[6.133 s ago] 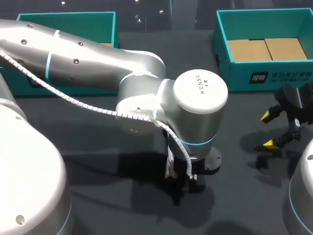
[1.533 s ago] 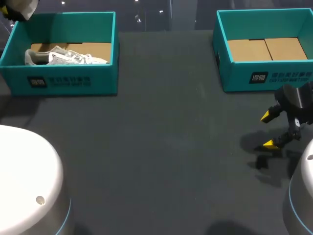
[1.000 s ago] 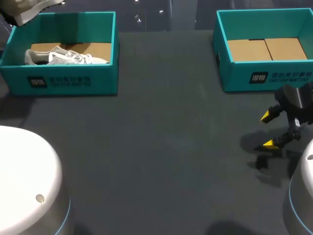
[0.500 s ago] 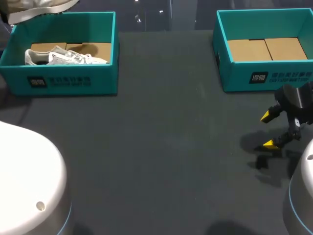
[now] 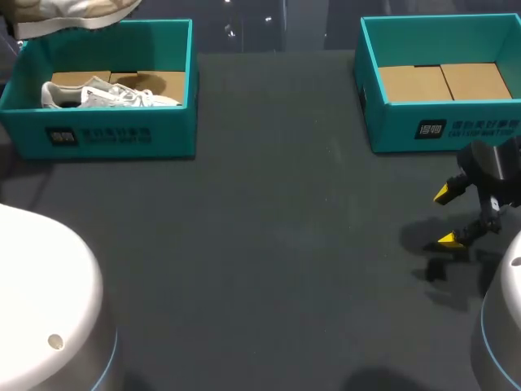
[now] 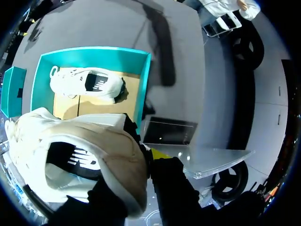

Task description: Take the shoe out of the shoebox, open the shoe tongue, remove and reinsert the insole, then place the shoe into the shoebox

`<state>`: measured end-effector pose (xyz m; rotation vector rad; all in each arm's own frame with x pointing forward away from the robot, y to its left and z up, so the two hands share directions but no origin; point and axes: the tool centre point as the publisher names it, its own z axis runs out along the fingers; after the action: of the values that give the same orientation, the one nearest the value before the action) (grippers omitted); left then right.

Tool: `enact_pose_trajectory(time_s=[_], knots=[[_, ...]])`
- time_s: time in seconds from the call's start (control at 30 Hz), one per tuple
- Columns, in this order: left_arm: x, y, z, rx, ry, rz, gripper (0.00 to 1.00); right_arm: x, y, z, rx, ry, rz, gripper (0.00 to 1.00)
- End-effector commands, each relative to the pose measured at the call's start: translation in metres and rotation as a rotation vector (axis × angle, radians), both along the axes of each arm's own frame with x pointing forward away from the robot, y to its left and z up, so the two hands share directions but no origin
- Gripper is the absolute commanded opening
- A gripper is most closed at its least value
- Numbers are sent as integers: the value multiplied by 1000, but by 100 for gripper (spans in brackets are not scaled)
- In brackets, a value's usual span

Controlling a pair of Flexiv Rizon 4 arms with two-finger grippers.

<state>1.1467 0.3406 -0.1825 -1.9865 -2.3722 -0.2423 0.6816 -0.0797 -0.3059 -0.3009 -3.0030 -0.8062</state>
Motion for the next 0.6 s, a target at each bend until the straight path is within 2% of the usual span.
enact_pose_trajectory(time_s=[0.03, 0.27, 0.6], knots=[[-6, -1, 1, 5, -21, -3, 0, -1, 0, 0, -3, -1, -2, 100], [2, -11, -19, 30, -39, -105, 0, -1, 0, 0, -3, -1, -2, 100], [11, -16, -54, 77, -7, -133, 0, -1, 0, 0, -3, -1, -2, 100]])
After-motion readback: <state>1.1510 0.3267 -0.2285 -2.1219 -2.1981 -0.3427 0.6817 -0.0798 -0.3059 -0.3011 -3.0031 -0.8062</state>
